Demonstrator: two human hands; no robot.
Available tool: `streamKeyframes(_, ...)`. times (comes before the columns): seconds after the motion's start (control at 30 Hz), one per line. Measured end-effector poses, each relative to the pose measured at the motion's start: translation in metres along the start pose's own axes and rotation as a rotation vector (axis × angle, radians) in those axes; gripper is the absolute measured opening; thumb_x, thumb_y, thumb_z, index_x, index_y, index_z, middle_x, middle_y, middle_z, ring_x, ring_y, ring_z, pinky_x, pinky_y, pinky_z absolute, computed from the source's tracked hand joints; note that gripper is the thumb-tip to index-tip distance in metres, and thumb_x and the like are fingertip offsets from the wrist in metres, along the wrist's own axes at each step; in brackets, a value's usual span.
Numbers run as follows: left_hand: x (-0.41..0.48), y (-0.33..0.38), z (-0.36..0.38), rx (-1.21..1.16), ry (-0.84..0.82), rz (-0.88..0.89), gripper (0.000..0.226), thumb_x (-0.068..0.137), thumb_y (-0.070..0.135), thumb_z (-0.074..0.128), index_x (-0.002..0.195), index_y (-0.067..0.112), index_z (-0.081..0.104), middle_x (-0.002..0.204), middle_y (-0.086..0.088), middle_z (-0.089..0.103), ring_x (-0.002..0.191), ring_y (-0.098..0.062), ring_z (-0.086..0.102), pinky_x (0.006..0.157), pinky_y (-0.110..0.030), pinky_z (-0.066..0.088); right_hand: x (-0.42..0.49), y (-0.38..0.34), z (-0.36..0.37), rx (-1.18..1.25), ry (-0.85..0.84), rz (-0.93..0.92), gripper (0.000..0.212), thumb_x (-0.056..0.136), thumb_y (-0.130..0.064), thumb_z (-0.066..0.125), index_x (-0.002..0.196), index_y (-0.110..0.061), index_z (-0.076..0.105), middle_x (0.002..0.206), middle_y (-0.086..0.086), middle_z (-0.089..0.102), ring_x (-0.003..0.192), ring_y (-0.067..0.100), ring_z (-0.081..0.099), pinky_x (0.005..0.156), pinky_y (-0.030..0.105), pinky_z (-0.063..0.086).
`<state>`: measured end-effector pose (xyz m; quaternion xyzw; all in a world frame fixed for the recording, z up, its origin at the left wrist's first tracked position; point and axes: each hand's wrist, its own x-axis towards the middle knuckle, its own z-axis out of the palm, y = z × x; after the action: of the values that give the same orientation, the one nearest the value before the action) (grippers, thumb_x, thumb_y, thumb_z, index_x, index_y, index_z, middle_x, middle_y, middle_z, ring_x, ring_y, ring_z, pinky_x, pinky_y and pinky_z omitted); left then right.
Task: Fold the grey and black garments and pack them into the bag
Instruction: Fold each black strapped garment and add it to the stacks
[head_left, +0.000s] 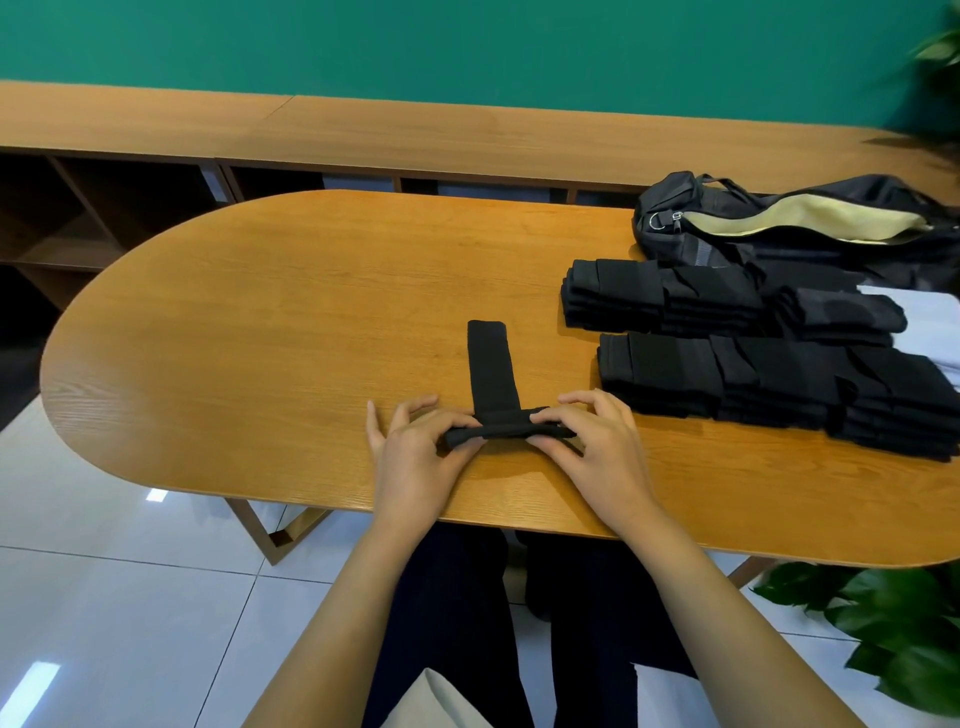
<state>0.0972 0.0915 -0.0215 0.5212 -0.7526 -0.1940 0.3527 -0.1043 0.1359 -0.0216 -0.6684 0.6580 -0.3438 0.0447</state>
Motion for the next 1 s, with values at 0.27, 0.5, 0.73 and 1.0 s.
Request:
streamKeyframes(0.27, -0.0003, 0.0019, -0.0011, -0.066, 0.060, -0.042, 0.022, 0.078, 0.043, 0.070, 0.096, 0.030, 0.072, 0.092, 0.024, 0.056, 0.116, -0.008, 0.048, 0.117, -0.055, 0.003, 0.0013, 0.0021, 0.0008, -0.003, -0.036, 0.092, 0.022, 0.090, -0.032, 0.065, 0.111, -0.027, 0.068, 0.113, -0.012, 0.047, 0.114, 0.012, 0.042, 0.093, 0.027, 0.034)
streamKeyframes(0.5, -0.0002, 0.0006, 0.0007, -0.034, 0.115, -0.074, 0.029, 0.084, 0.043, 0.066, 0.105, 0.024, 0.068, 0.084, 0.024, 0.054, 0.103, -0.010, 0.050, 0.116, -0.054, 0.013, 0.0015, 0.0024, 0.0001, 0.006, -0.010, 0.144, 0.024, 0.092, -0.037, 0.056, 0.102, -0.017, 0.065, 0.103, -0.009, 0.050, 0.105, 0.015, 0.048, 0.080, 0.024, 0.035)
streamKeyframes(0.73, 0.0000, 0.0004, 0.0016, -0.051, 0.153, -0.105, 0.046, 0.085, 0.042, 0.067, 0.128, 0.030, 0.054, 0.078, 0.014, 0.060, 0.098, -0.009, 0.055, 0.114, -0.048, 0.020, 0.0025, 0.0049, 0.0030, -0.014, -0.004, 0.163, 0.045, 0.089, -0.050, 0.056, 0.125, -0.024, 0.055, 0.091, -0.012, 0.060, 0.102, 0.013, 0.051, 0.089, 0.025, 0.036)
streamKeyframes(1.0, 0.0007, -0.0004, 0.0042, 0.080, 0.124, -0.128, 0.049, 0.084, 0.049, 0.065, 0.128, 0.029, 0.058, 0.092, 0.017, 0.060, 0.102, -0.012, 0.052, 0.110, -0.047, 0.024, 0.0054, -0.0002, 0.0029, 0.084, -0.046, 0.222, 0.059, 0.092, -0.052, 0.051, 0.143, -0.025, 0.036, 0.134, -0.004, 0.047, 0.123, 0.009, 0.044, 0.097, 0.029, 0.042)
